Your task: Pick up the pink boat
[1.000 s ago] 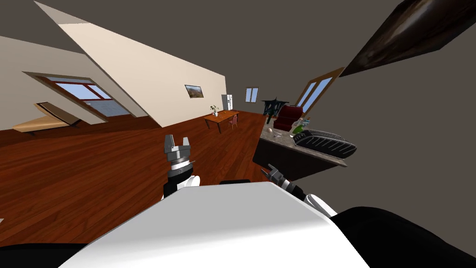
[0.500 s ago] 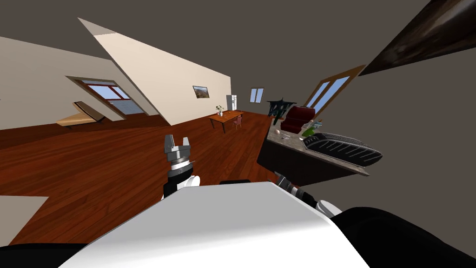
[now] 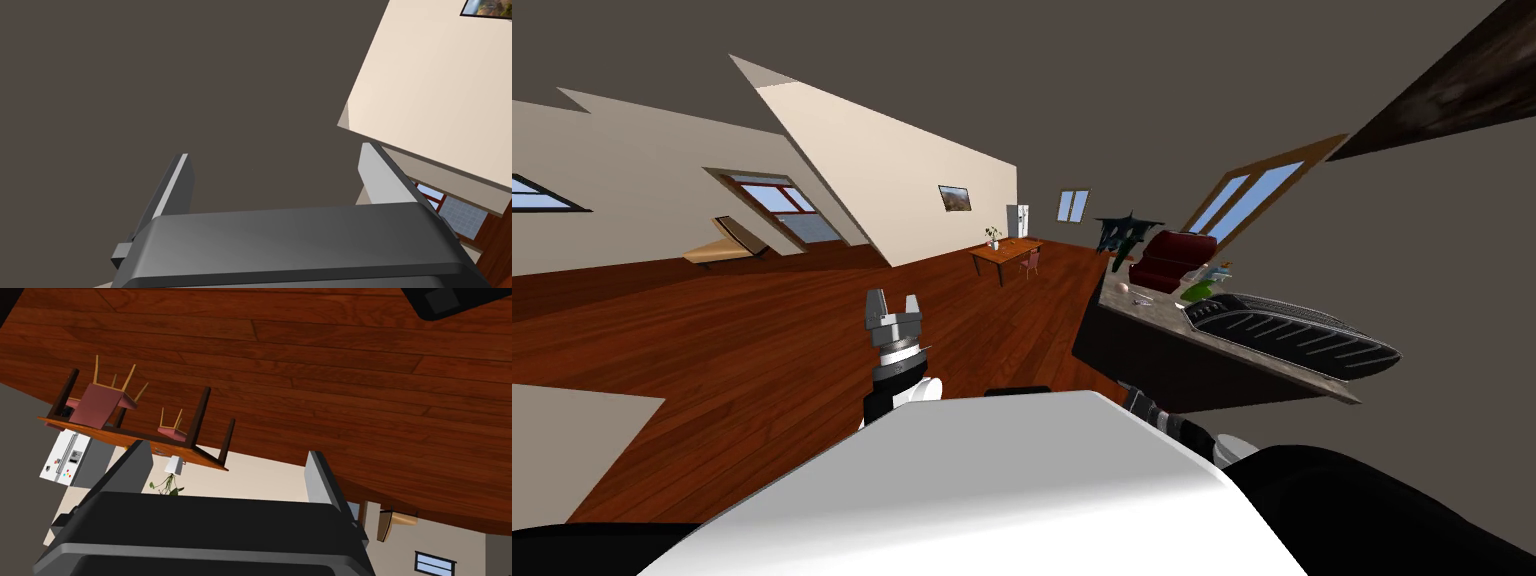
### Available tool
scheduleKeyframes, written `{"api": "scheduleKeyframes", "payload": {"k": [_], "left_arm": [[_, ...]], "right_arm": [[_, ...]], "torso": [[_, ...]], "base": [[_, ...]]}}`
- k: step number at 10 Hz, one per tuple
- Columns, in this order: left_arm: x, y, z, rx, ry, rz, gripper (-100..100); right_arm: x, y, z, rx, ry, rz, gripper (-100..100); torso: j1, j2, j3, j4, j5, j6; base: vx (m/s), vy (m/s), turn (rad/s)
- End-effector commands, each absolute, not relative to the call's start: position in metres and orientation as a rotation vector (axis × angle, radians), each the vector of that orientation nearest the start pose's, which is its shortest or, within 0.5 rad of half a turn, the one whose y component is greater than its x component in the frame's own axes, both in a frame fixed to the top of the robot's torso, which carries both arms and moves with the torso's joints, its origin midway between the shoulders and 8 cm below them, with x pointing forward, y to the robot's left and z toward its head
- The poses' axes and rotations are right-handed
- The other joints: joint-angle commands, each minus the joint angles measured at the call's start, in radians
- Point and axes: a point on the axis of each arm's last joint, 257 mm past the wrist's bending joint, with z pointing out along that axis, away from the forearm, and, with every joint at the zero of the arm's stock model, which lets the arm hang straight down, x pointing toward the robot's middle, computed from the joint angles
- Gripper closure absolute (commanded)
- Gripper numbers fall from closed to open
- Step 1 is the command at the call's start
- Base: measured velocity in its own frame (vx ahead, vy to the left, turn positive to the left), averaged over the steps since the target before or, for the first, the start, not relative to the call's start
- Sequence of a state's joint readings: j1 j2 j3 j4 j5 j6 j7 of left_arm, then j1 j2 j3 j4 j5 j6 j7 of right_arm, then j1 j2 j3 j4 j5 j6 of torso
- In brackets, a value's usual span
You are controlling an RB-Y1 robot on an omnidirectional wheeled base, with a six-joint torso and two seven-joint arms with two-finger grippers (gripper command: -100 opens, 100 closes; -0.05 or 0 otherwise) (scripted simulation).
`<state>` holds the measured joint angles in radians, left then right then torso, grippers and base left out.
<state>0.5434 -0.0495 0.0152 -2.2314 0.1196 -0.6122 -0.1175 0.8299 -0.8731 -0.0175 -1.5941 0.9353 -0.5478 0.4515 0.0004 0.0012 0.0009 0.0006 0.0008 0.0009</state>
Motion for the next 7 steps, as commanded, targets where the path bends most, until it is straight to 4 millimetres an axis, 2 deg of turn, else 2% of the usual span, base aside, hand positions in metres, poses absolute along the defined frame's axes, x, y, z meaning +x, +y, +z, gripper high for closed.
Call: {"api": "scheduleKeyframes", "payload": {"k": [1, 2, 3, 4, 5, 6, 7], "left_arm": [[0.325, 0.31, 0.01, -0.706, 0.504, -1.226, 0], [0.325, 0.31, 0.01, -0.706, 0.504, -1.226, 0], [0.325, 0.31, 0.01, -0.706, 0.504, -1.226, 0], [0.325, 0.31, 0.01, -0.706, 0.504, -1.226, 0], [0.325, 0.31, 0.01, -0.706, 0.504, -1.226, 0], [0.325, 0.31, 0.01, -0.706, 0.504, -1.226, 0], [0.325, 0.31, 0.01, -0.706, 0.504, -1.226, 0]], "right_arm": [[0.15, -0.455, -0.424, -0.923, 2.278, 0.0, -100], [0.144, -0.464, -0.427, -0.919, 2.301, -0.011, -100], [0.133, -0.487, -0.431, -1.009, 2.33, -0.064, -100], [0.127, -0.498, -0.433, -1.012, 2.352, -0.079, -100], [0.125, -0.5, -0.434, -1.01, 2.359, -0.081, -100], [0.115, -0.528, -0.433, -1.105, 2.388, -0.142, -100], [0.11, -0.535, -0.435, -1.099, 2.406, -0.151, -100]], "torso": [[0.0, 0.0, 0.0, 0.0, 0.0, 0.0], [0.0, -0.001, -0.001, 0.0, 0.0, -0.001], [-0.002, -0.001, -0.001, 0.0, 0.0, 0.0], [-0.002, -0.003, -0.001, 0.0, 0.0, 0.0], [-0.002, -0.002, -0.001, 0.0, -0.001, 0.0], [-0.003, 0.0, 0.0, 0.0, -0.001, 0.0], [-0.003, -0.001, 0.0, 0.0, -0.001, 0.0]], "base": [[0.067, 0.081, 0.152], [0.068, 0.054, 0.048], [0.094, 0.053, 0.098], [0.079, 0.046, 0.055], [0.031, 0.025, -0.011], [0.063, 0.039, 0.083], [0.07, 0.033, 0.074]]}}
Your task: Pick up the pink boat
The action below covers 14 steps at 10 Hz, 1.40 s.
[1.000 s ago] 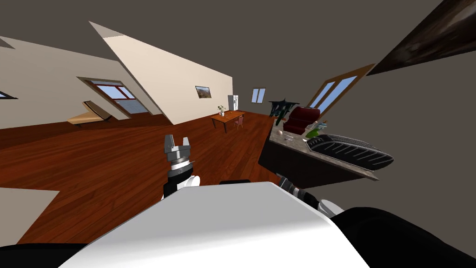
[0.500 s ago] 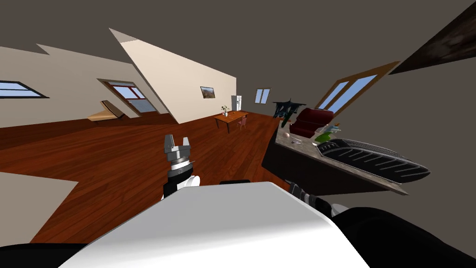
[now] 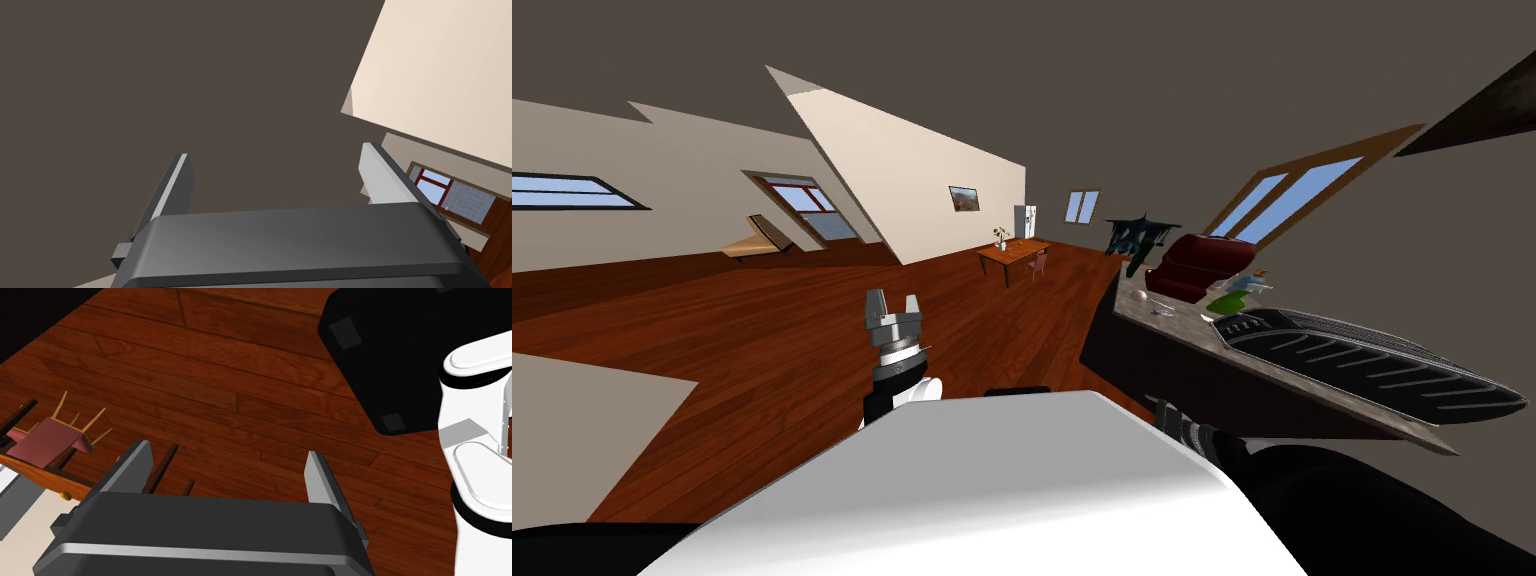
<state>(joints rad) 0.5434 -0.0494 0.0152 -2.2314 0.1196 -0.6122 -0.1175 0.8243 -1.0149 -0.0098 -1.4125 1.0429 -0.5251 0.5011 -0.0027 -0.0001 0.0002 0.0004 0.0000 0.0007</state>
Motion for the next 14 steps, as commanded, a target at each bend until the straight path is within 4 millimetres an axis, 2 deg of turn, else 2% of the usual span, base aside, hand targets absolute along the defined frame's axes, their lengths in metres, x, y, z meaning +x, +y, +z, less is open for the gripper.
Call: {"api": "scheduleKeyframes", "payload": {"k": [1, 2, 3, 4, 5, 6, 7, 8, 9, 11, 12, 13, 14], "left_arm": [[0.325, 0.31, 0.01, -0.706, 0.504, -1.226, 0], [0.325, 0.31, 0.01, -0.706, 0.504, -1.226, 0], [0.325, 0.31, 0.01, -0.706, 0.504, -1.226, 0], [0.325, 0.31, 0.01, -0.706, 0.504, -1.226, 0], [0.325, 0.31, 0.01, -0.706, 0.504, -1.226, 0], [0.325, 0.31, 0.01, -0.706, 0.504, -1.226, 0], [0.325, 0.31, 0.01, -0.706, 0.504, -1.226, 0], [0.325, 0.31, 0.01, -0.706, 0.504, -1.226, 0], [0.325, 0.31, 0.01, -0.706, 0.504, -1.226, 0], [0.325, 0.31, 0.01, -0.706, 0.504, -1.226, 0], [0.325, 0.31, 0.01, -0.706, 0.504, -1.226, 0], [0.325, 0.31, 0.01, -0.706, 0.504, -1.226, 0], [0.325, 0.31, 0.01, -0.706, 0.504, -1.226, 0]], "right_arm": [[0.103, -0.562, -0.431, -1.192, 2.426, -0.212, -100], [0.096, -0.57, -0.433, -1.184, 2.448, -0.222, -100], [0.091, -0.597, -0.426, -1.268, 2.466, -0.284, -100], [0.085, -0.605, -0.427, -1.262, 2.486, -0.295, -100], [0.086, -0.627, -0.418, -1.347, 2.486, -0.35, -100], [0.077, -0.636, -0.418, -1.336, 2.511, -0.364, -100], [0.071, -0.666, -0.407, -1.402, 2.535, -0.433, -100], [0.068, -0.669, -0.407, -1.397, 2.545, -0.439, -100], [0.068, -0.692, -0.395, -1.46, 2.551, -0.498, -100], [0.062, -0.698, -0.394, -1.452, 2.569, -0.508, -100], [0.062, -0.721, -0.382, -1.504, 2.578, -0.569, -100], [0.058, -0.725, -0.381, -1.499, 2.589, -0.576, -100], [0.057, -0.746, -0.368, -1.539, 2.6, -0.636, -100]], "torso": [[0.0, 0.0, 0.0, 0.0, 0.0, 0.0], [0.0, -0.002, -0.001, 0.0, 0.0, 0.0], [-0.001, -0.002, -0.001, 0.0, 0.0, 0.0], [0.0, -0.003, -0.002, -0.001, 0.0, 0.0], [-0.001, -0.002, -0.001, -0.001, 0.0, 0.0], [-0.002, -0.004, -0.002, -0.001, 0.0, -0.001], [-0.003, -0.003, -0.002, -0.001, -0.001, 0.0], [-0.004, -0.004, -0.002, -0.001, -0.001, 0.0], [-0.004, -0.003, -0.002, -0.001, -0.001, 0.0], [-0.003, -0.003, -0.002, -0.001, -0.001, 0.0], [-0.003, 0.0, 0.0, 0.0, -0.001, 0.0], [-0.004, -0.002, -0.001, 0.0, -0.001, 0.0], [-0.005, -0.002, -0.001, -0.001, -0.001, 0.0]], "base": [[0.109, 0.034, 0.105], [0.098, 0.019, 0.042], [0.115, 0.032, 0.09], [0.101, 0.012, 0.04], [0.122, 0.001, 0.059], [0.11, -0.016, 0.057], [0.135, -0.035, 0.091], [0.111, -0.036, 0.032], [0.122, -0.015, 0.051], [0.088, -0.016, 0.013], [0.101, -0.04, 0.046], [0.109, -0.048, 0.038], [0.138, -0.062, 0.051]]}}
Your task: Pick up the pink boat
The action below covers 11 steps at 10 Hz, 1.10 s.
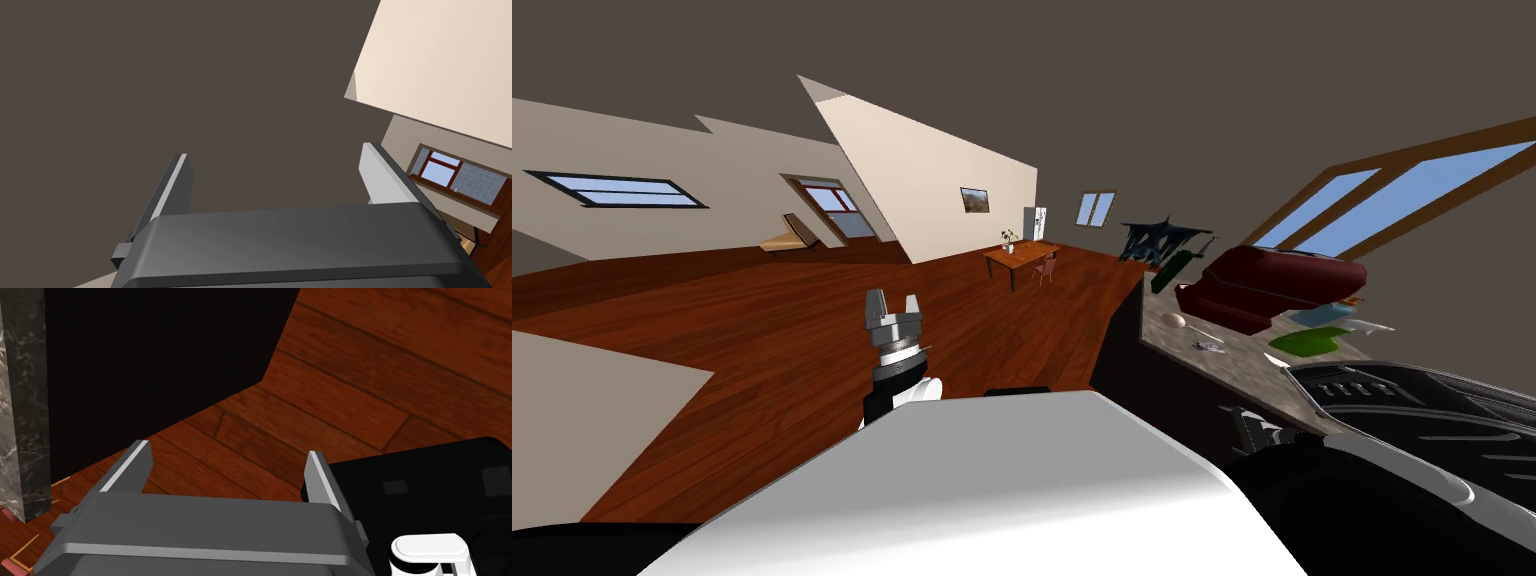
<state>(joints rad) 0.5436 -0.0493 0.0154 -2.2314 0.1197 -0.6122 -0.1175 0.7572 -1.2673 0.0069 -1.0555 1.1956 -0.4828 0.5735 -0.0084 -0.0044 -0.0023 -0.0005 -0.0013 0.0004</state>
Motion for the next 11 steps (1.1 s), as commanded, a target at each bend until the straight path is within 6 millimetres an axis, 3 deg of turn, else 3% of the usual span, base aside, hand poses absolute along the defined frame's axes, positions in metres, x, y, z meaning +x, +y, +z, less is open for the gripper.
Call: {"api": "scheduleKeyframes", "payload": {"k": [1, 2, 4, 6, 10, 11], "left_arm": [[0.325, 0.31, 0.01, -0.706, 0.504, -1.226, 0], [0.325, 0.31, 0.01, -0.706, 0.504, -1.226, 0], [0.325, 0.31, 0.01, -0.706, 0.504, -1.226, 0], [0.325, 0.31, 0.01, -0.706, 0.504, -1.226, 0], [0.325, 0.31, 0.01, -0.706, 0.504, -1.226, 0], [0.325, 0.31, 0.01, -0.706, 0.504, -1.226, 0]], "right_arm": [[0.058, -0.765, -0.355, -1.571, 2.607, -0.692, -100], [0.053, -0.769, -0.354, -1.565, 2.619, -0.7, -100], [0.052, -0.801, -0.331, -1.596, 2.64, -0.803, -100], [0.053, -0.821, -0.316, -1.599, 2.654, -0.874, -100], [0.053, -0.828, -0.314, -1.58, 2.662, -0.904, -100], [0.053, -0.828, -0.314, -1.58, 2.662, -0.905, 0]], "torso": [[0.0, 0.0, 0.0, 0.0, 0.0, 0.0], [-0.002, -0.005, -0.003, -0.001, 0.0, 0.0], [-0.001, -0.002, -0.002, -0.001, -0.001, 0.0], [-0.006, -0.007, -0.004, -0.002, -0.002, 0.0], [-0.006, -0.005, -0.003, -0.001, -0.002, 0.0], [-0.001, 0.0, 0.0, 0.0, -0.001, 0.001]], "base": [[0.225, -0.095, 0.093], [0.186, -0.083, 0.036], [0.189, -0.102, 0.04], [0.253, -0.17, 0.079], [0.176, -0.153, 0.048], [0.017, -0.014, 0.005]]}}
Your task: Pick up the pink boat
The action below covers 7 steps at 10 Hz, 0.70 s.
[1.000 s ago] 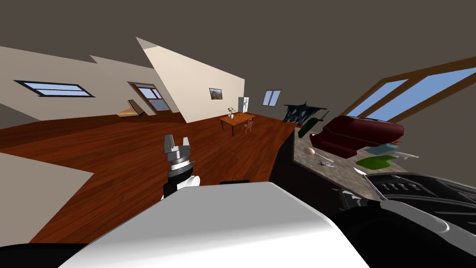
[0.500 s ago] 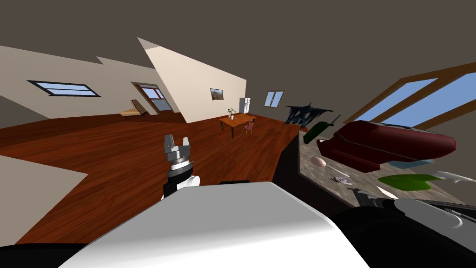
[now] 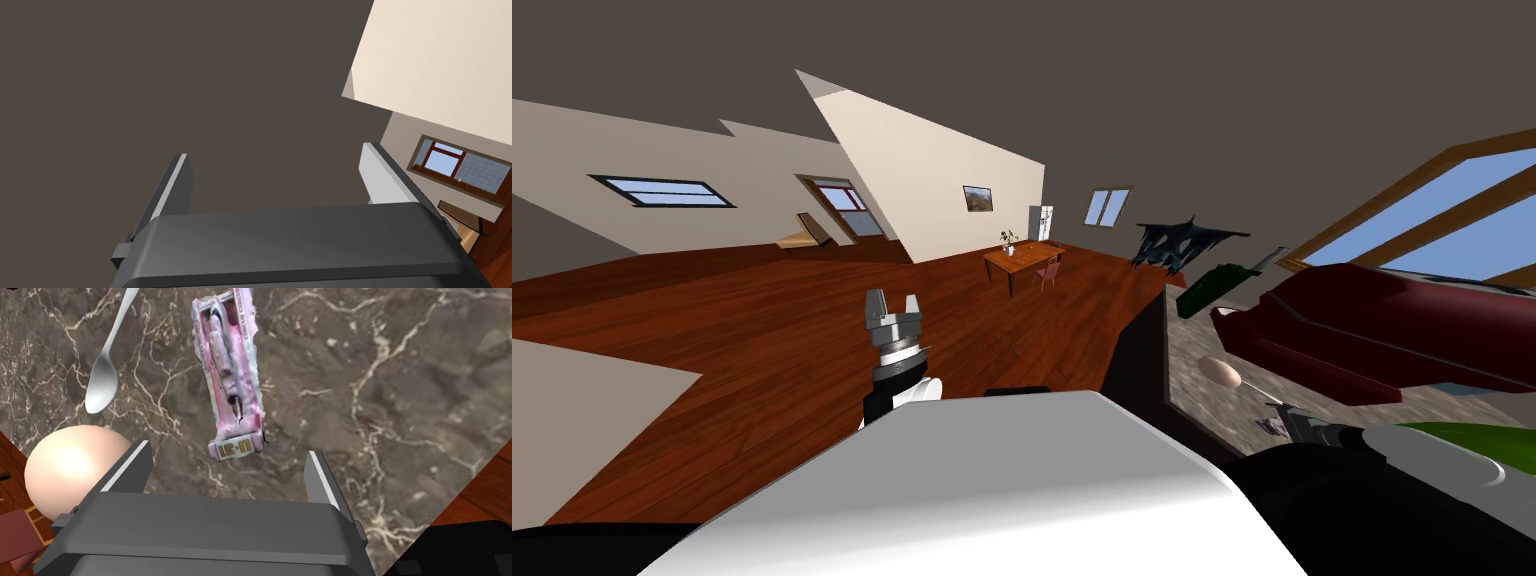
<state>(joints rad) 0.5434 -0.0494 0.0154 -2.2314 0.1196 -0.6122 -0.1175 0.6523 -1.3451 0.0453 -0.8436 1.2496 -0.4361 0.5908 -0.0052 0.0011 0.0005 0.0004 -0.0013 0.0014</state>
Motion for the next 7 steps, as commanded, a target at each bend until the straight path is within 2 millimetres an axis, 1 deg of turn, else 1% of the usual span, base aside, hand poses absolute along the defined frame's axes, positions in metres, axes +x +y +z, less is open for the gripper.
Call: {"api": "scheduleKeyframes", "payload": {"k": [1, 2, 3, 4, 7], "left_arm": [[0.3246, 0.3099, 0.0096, -0.706, 0.504, -1.226, 0], [0.3247, 0.3098, 0.0096, -0.706, 0.504, -1.226, 0], [0.3247, 0.3099, 0.0096, -0.706, 0.504, -1.226, 0], [0.3247, 0.3099, 0.0096, -0.706, 0.504, -1.226, 0], [0.3247, 0.3098, 0.0096, -0.706, 0.504, -1.226, 0]], "right_arm": [[0.0432, -0.8258, -0.3257, -1.571, 2.673, -0.912, -100], [0.0406, -0.8251, -0.3287, -1.569, 2.675, -0.914, -100], [0.0426, -0.8251, -0.3262, -1.575, 2.673, -0.907, -100], [0.0426, -0.8253, -0.3263, -1.573, 2.672, -0.911, 100], [0.0424, -0.8253, -0.3263, -1.572, 2.673, -0.91, 100]], "torso": [[0.0, 0.0, 0.0, 0.0, 0.0, 0.0], [-0.001, 0.001, 0.001, 0.0, 0.0, 0.0], [-0.002, 0.001, 0.001, 0.0, 0.0, 0.0], [0.0, 0.002, 0.001, 0.001, 0.0, 0.0], [0.002, 0.004, 0.002, 0.001, 0.0, 0.0]], "base": [[0.038, -0.054, 0.083], [0.045, -0.07, 0.066], [0.018, -0.029, 0.01], [0.003, -0.005, -0.004], [0.0, 0.0, 0.0]]}}
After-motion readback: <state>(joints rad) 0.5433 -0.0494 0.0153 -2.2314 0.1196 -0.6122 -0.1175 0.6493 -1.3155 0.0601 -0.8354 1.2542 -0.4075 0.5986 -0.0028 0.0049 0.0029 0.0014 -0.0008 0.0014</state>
